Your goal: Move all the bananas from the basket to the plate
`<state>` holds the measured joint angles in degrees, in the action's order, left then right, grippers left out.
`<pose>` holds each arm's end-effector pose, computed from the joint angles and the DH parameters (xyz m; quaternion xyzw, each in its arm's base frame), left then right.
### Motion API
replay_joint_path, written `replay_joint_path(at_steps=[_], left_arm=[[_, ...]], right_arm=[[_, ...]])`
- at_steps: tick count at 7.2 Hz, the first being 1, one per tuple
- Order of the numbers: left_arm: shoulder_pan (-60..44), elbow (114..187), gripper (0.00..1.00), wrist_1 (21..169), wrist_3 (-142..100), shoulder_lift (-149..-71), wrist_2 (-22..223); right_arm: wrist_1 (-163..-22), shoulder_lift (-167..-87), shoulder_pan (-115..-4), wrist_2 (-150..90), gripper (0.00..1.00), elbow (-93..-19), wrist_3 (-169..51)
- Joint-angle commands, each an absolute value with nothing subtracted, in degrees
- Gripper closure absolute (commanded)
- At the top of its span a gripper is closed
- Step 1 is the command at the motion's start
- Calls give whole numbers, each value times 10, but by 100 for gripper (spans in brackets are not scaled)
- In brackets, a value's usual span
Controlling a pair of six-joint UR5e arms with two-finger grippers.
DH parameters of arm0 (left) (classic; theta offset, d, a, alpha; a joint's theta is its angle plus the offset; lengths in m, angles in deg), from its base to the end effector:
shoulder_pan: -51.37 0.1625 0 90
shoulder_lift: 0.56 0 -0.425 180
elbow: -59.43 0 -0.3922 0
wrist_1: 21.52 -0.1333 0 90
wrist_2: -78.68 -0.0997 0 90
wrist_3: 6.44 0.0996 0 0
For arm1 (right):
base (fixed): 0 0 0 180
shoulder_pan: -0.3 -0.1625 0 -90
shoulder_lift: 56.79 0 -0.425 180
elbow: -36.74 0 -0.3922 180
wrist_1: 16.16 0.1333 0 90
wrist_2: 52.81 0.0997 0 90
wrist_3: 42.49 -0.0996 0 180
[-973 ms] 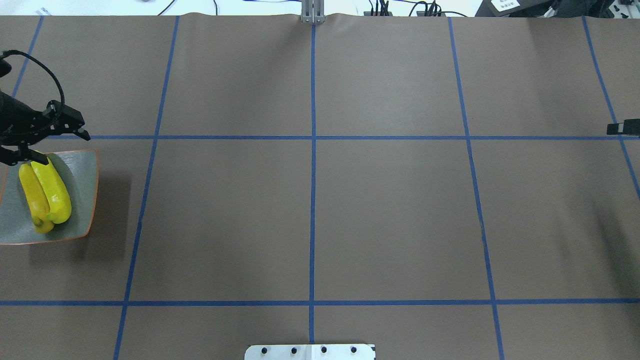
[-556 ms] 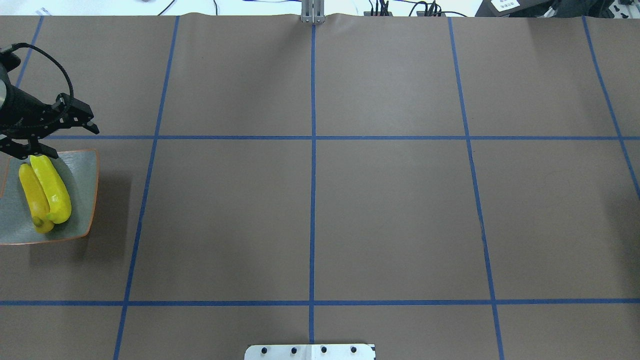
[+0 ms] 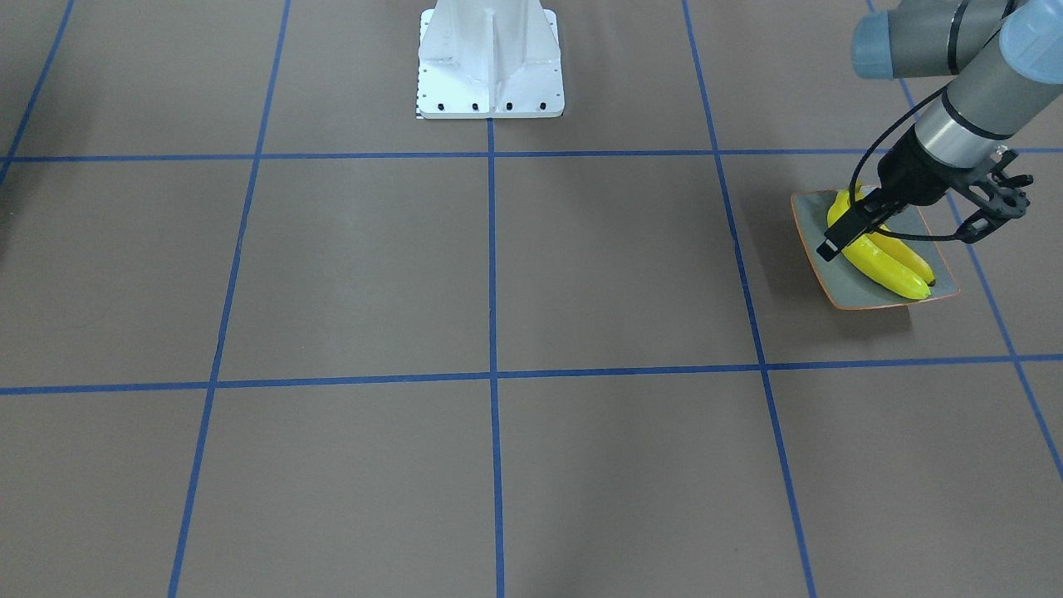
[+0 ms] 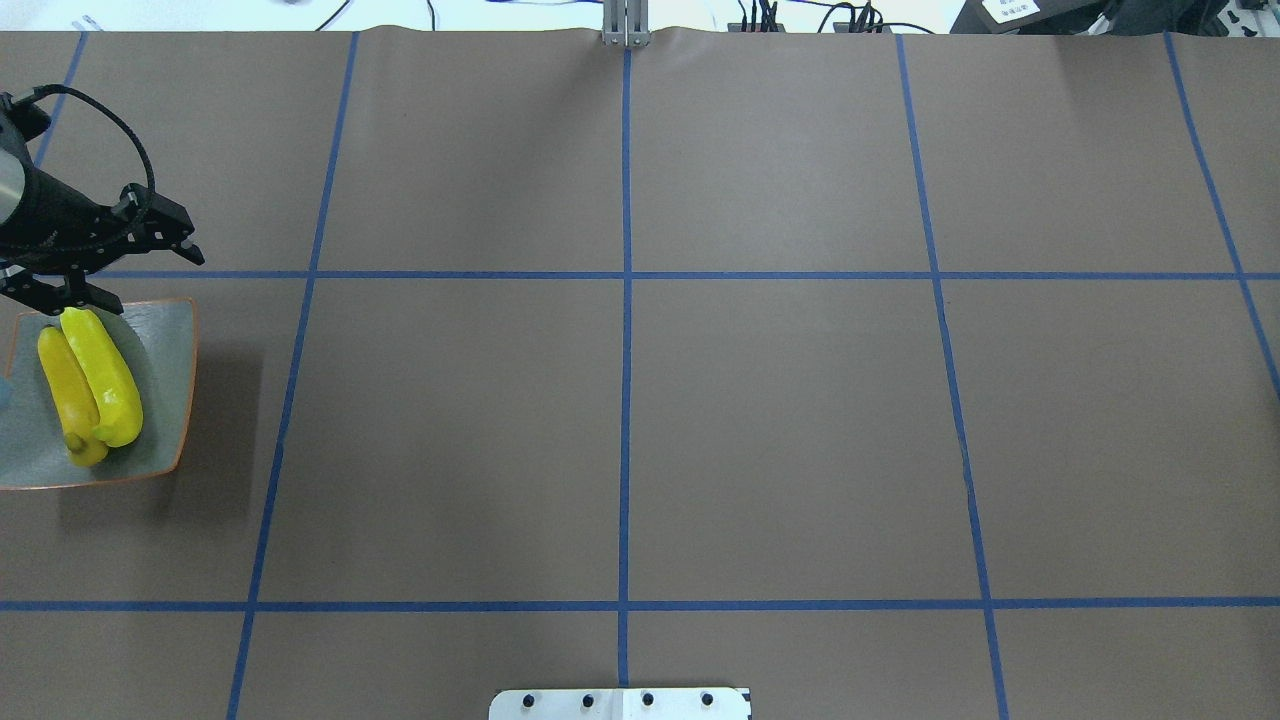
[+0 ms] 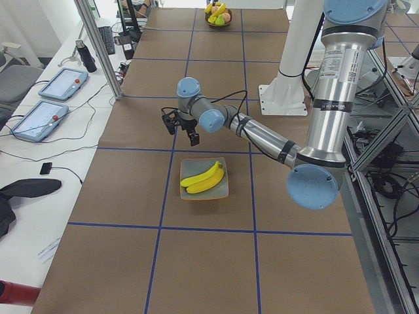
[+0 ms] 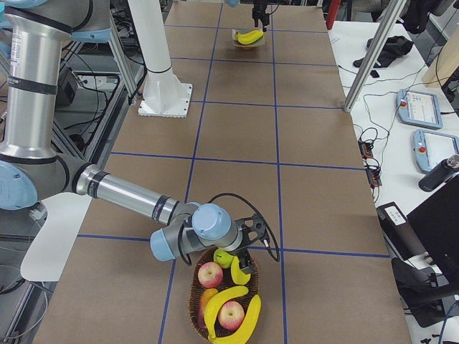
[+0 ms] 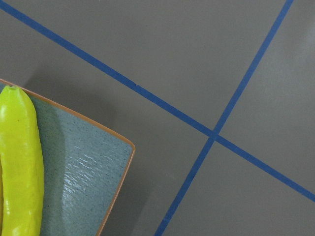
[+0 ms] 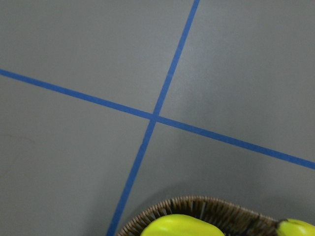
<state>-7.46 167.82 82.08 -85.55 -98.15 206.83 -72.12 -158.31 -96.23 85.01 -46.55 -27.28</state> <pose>0.2157 -0.4953 0.4088 -0.0694 0.4383 -0.2602 0.8575 0.1048 -0.3924 0.7388 0.1992 -0.3705 -0.1241 0.8987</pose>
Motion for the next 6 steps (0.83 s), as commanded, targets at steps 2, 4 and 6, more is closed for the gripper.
replay_joint_path(at_steps=[2,4,6], left_arm=[[-74,1664,0,822,-856,-987,2068],[-74,1665,0,822,-857,-988,2068],[-74,1667,0,823,-857,-988,2068]], right_arm=[[-819,-1577,-984,855,0,-412,-54],[-871,-1565,-992,849,0,-396,34],[-965,-1510,-1009,819,0,-380,141]])
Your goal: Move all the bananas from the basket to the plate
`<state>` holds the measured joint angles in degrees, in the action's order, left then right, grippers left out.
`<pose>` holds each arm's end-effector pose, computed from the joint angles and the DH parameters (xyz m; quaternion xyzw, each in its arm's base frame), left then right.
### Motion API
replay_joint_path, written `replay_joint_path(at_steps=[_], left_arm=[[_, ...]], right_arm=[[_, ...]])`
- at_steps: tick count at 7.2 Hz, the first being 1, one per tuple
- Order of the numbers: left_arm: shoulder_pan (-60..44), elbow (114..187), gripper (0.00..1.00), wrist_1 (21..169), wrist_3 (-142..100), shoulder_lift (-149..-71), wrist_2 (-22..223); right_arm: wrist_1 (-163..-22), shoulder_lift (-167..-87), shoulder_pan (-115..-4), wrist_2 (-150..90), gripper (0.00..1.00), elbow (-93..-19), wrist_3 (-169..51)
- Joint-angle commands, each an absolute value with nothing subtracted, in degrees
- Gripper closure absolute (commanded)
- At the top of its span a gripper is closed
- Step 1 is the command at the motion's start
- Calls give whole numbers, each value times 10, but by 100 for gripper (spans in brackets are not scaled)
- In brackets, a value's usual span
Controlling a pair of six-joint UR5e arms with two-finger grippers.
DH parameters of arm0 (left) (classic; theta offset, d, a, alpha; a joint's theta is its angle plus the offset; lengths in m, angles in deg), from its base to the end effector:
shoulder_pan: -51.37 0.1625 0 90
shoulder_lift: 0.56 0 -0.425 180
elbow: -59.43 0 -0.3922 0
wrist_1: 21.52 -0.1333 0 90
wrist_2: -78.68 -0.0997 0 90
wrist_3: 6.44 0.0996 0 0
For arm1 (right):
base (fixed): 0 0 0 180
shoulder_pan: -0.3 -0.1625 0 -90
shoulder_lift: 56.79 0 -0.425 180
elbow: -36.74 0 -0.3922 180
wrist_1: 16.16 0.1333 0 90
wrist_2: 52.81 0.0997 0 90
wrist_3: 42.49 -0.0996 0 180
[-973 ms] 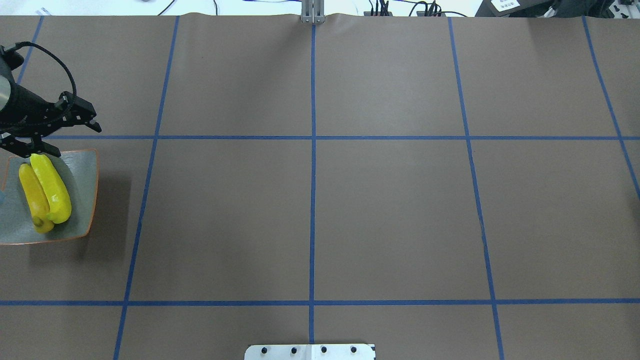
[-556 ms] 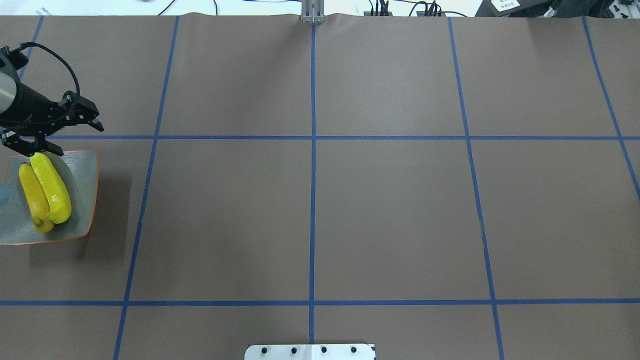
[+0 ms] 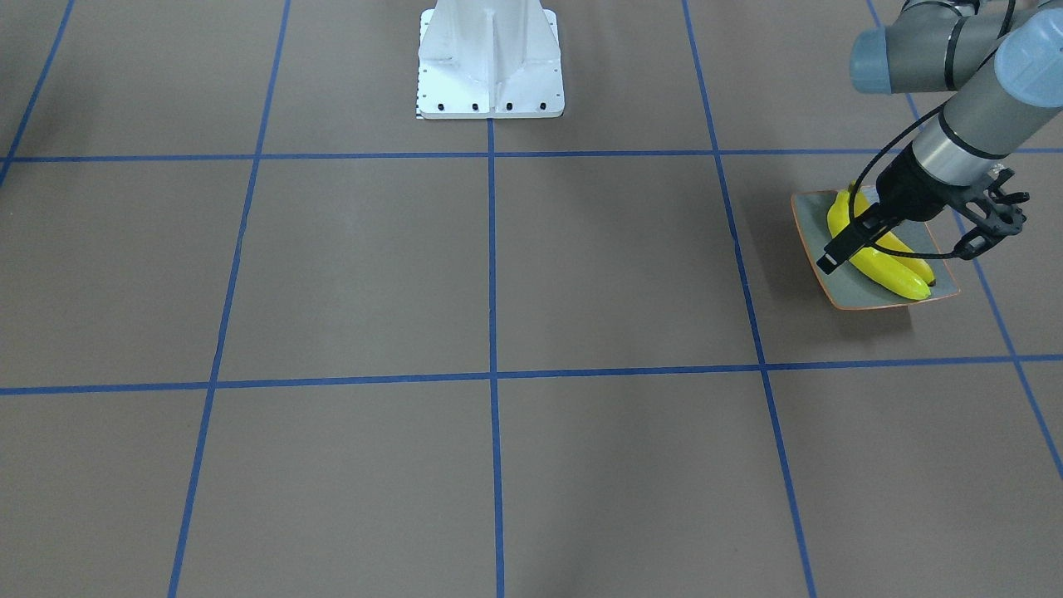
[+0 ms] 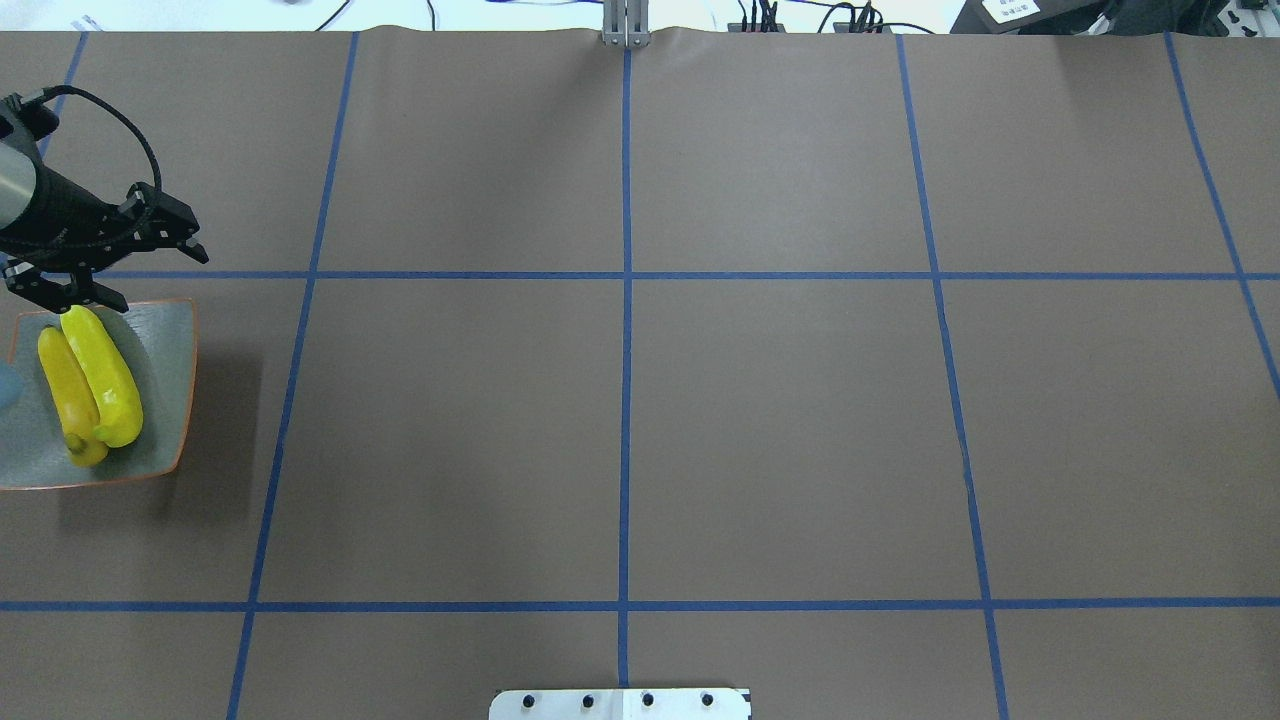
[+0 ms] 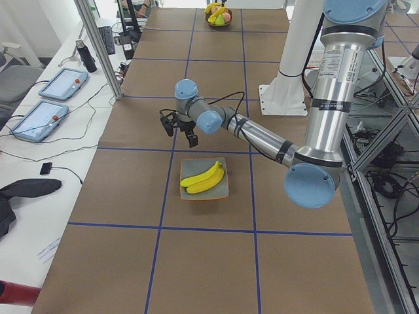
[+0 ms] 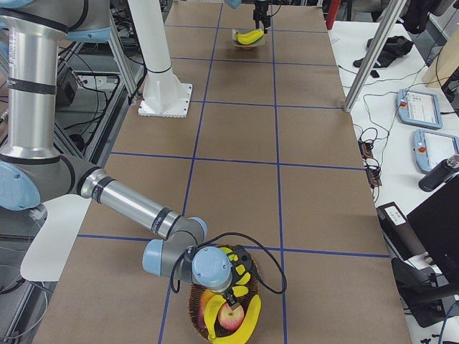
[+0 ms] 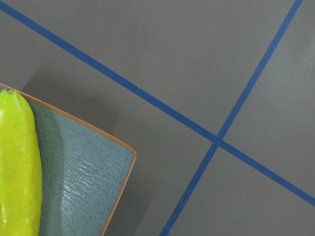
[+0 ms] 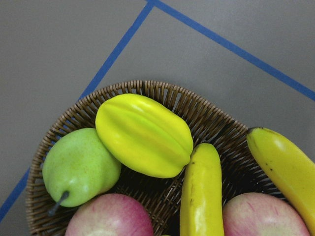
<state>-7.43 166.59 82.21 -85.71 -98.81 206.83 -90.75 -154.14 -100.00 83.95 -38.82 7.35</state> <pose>0.2194 -0.5008 0.4126 -0.0725 0.4356 -0.2627 0.8579 0.1315 -0.3840 0.8085 0.1543 -0.3685 -0.2892 0.8699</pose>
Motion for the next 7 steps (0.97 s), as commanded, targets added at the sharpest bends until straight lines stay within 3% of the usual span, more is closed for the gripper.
replay_joint_path(at_steps=[1,7], left_arm=[[-74,1667,0,823,-858,-988,2068],[-65,1665,0,839,-896,-997,2067]], right_arm=[[-977,-1500,-1009,791,0,-379,171],[-1011,-1488,-988,777,0,-334,217]])
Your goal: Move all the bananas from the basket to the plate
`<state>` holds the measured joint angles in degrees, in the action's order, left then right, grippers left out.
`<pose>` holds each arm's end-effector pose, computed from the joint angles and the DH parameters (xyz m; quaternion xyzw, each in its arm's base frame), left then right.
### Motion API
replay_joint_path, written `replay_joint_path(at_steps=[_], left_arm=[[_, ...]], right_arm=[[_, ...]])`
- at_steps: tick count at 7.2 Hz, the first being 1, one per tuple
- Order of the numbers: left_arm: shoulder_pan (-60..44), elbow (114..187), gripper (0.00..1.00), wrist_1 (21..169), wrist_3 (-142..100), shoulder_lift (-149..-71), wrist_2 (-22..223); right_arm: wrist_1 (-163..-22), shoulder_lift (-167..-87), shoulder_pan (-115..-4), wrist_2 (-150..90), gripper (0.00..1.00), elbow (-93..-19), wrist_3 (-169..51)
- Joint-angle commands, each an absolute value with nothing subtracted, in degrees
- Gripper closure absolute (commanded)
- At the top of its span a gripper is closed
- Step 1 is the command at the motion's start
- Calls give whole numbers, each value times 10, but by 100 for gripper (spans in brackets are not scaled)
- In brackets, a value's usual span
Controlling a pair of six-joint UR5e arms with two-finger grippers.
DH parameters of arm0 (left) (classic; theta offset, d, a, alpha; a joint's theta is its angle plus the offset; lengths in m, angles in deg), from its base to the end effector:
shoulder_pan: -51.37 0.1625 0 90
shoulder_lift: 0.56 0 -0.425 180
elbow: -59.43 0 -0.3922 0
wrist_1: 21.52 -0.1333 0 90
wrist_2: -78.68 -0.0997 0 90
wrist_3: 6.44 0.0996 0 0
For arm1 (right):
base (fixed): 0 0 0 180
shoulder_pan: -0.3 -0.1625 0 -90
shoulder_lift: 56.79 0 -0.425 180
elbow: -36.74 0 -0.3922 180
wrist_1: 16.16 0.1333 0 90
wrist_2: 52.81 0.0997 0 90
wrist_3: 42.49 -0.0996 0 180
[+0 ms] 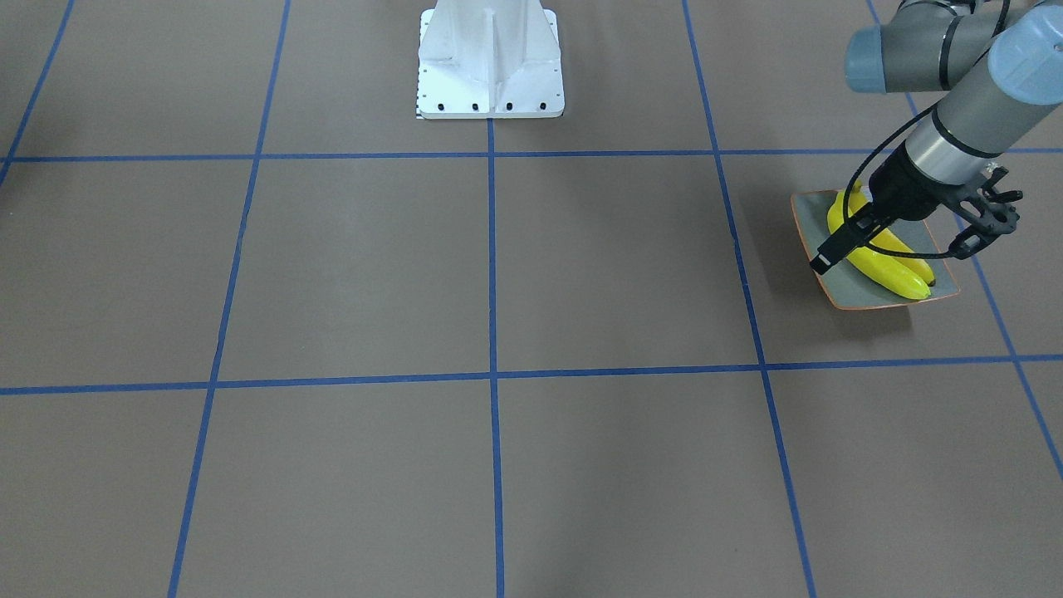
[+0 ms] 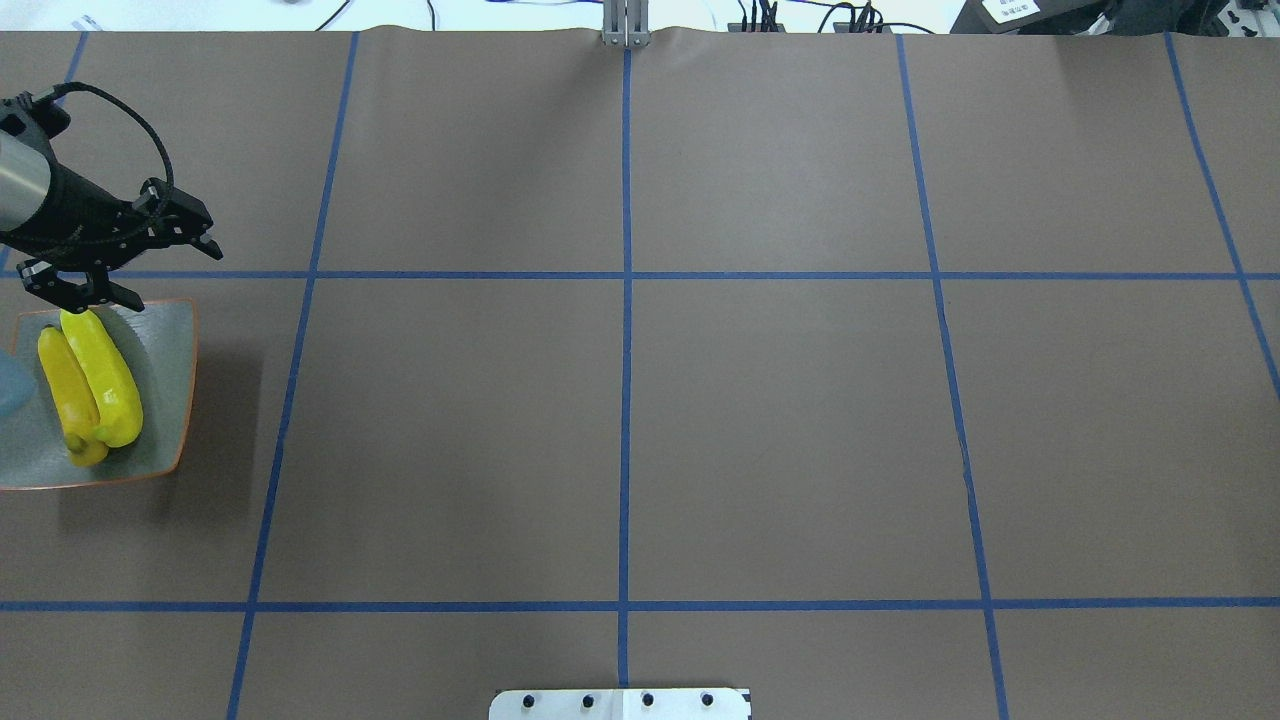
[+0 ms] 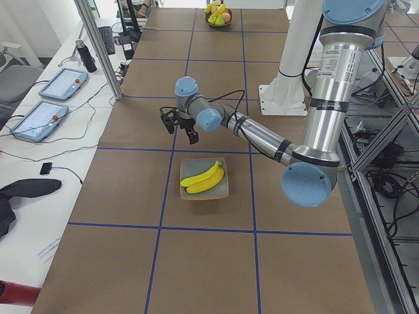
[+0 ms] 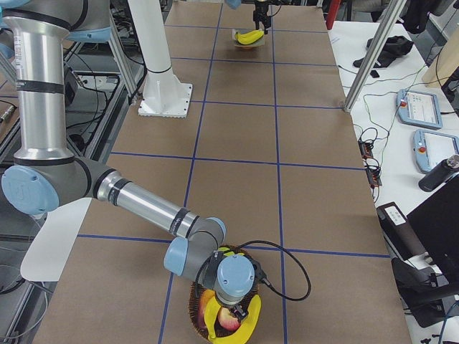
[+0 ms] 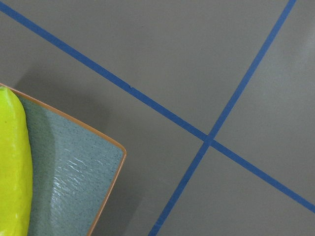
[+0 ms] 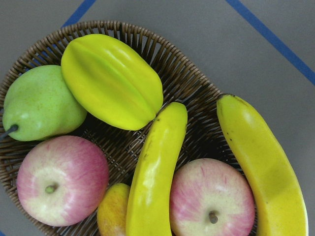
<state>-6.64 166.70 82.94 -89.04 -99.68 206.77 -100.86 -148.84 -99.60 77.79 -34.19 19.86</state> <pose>0.2280 -0.5006 0.4019 -0.0791 0.4428 -0.2757 0.8495 0.1407 -0.4078 0.8285 0.0983 -0.3537 -0.3677 0.8544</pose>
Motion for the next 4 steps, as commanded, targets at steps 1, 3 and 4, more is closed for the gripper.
replay_joint_path(at_steps=[1,3,4], left_arm=[[-65,1667,0,839,-896,-997,2067],[-65,1669,0,840,-913,-1000,2067],[-65,1670,0,840,-913,-1001,2067]], right_arm=[[-1010,-1492,-987,777,0,-333,218],[-1011,-1493,-974,777,0,-321,232],[-1011,-1497,-974,777,0,-316,235]])
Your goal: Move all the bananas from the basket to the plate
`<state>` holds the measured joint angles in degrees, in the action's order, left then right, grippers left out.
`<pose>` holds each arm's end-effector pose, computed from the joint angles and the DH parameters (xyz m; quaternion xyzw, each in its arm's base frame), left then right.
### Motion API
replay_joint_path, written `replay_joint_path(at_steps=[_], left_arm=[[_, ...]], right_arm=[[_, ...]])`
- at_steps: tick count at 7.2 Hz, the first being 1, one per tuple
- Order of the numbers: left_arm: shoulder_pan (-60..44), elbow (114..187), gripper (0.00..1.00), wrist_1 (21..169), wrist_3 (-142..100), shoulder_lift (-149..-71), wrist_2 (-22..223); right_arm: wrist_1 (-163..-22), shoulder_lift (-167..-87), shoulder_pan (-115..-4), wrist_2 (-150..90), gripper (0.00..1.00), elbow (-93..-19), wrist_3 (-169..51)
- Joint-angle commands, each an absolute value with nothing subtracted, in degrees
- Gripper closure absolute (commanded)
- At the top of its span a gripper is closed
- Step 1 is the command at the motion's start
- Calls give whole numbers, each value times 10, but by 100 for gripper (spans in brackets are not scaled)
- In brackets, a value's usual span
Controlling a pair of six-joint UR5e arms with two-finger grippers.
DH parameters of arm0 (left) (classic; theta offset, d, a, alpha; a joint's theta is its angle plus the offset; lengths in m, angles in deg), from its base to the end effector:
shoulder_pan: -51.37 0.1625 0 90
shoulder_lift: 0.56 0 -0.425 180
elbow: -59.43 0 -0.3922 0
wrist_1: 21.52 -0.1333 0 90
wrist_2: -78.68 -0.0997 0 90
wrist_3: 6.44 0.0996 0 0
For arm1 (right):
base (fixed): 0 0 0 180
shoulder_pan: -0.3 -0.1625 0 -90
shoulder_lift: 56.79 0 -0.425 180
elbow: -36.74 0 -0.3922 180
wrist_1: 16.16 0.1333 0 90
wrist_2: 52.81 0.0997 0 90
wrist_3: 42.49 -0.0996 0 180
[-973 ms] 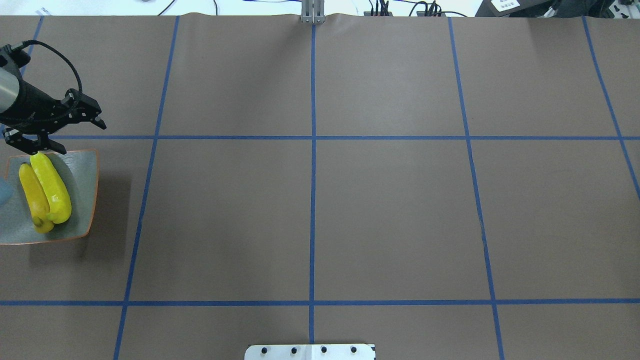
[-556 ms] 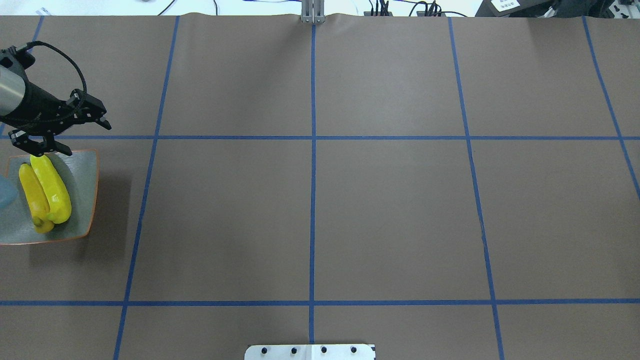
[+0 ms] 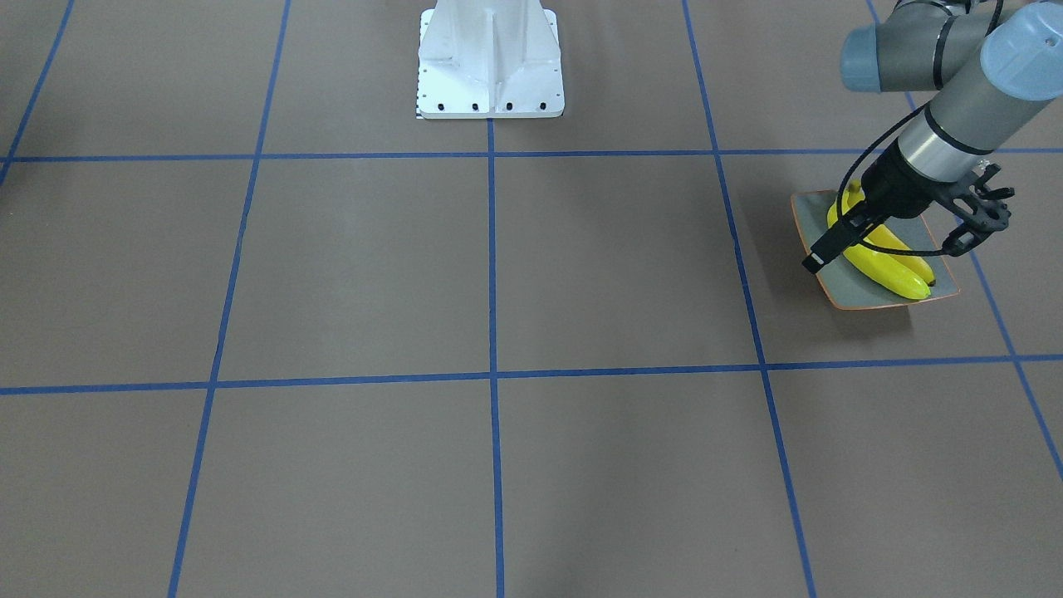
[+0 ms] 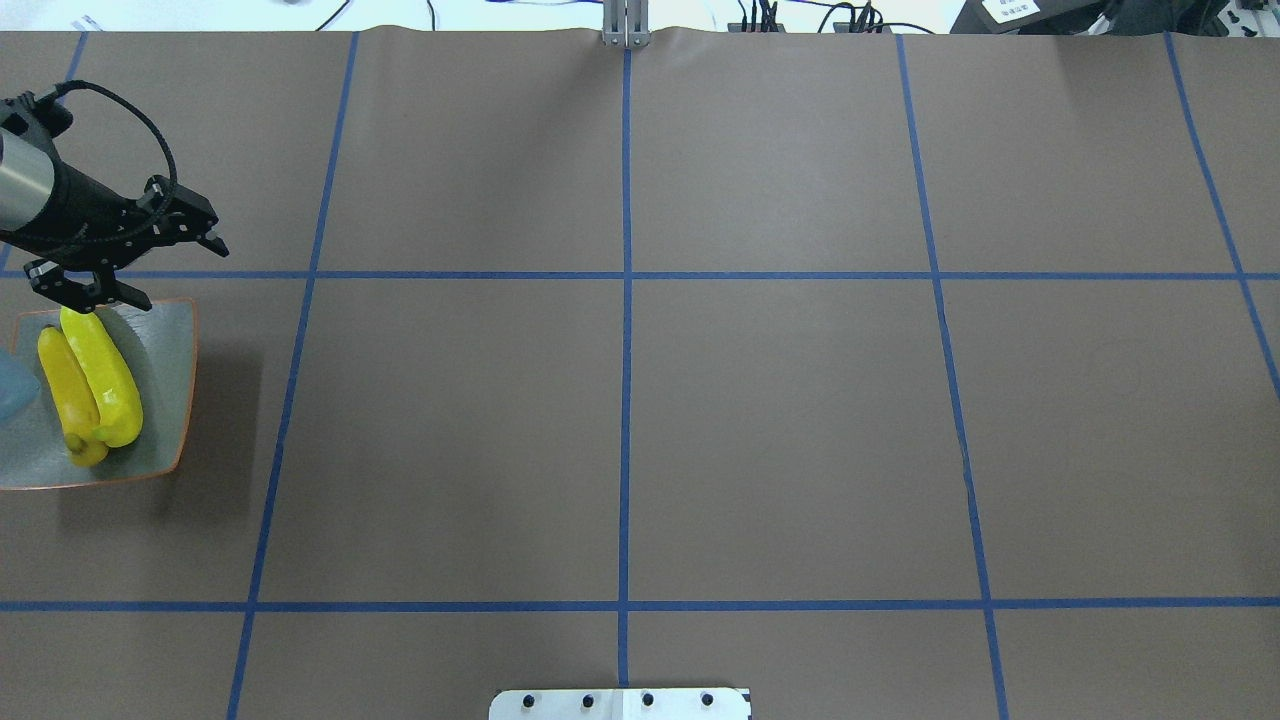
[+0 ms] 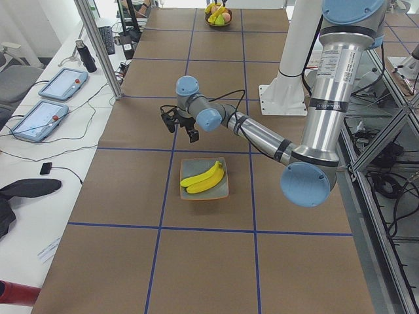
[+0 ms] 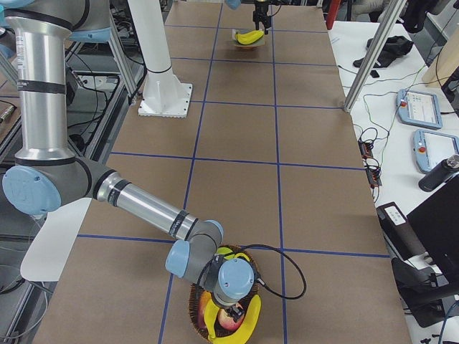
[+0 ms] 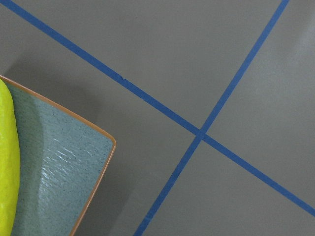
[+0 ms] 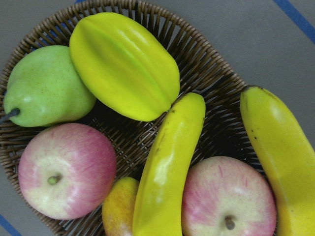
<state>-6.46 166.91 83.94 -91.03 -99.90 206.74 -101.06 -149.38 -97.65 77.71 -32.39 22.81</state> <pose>0.2296 -0.5000 0.3959 -0.0802 0.4498 -0.2839 0.8430 0.1248 -0.3979 0.8465 0.0838 -0.3636 -0.3959 0.8390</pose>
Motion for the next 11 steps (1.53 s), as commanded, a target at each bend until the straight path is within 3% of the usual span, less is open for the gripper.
replay_joint_path(at_steps=[1,3,4,5,6,7,8,11], left_arm=[[-65,1670,0,840,-917,-1001,2067],[-65,1672,0,840,-920,-1001,2067],[-65,1672,0,840,-920,-1001,2067],[-65,1673,0,840,-925,-1001,2067],[-64,1672,0,846,-936,-1007,2067],[-62,1672,0,847,-942,-1008,2067],[-59,1671,0,847,-943,-1008,2067],[-58,1667,0,857,-946,-1009,2067]], right_arm=[[-1011,-1498,-971,776,0,-315,239],[-1011,-1498,-966,775,2,-313,242],[-1012,-1498,-969,775,9,-313,244],[-1014,-1498,-972,775,36,-313,245],[-1014,-1498,-975,775,79,-313,247],[-1014,-1498,-974,775,94,-313,248],[-1015,-1498,-974,775,100,-313,249],[-1090,-1464,-991,787,100,-346,254]])
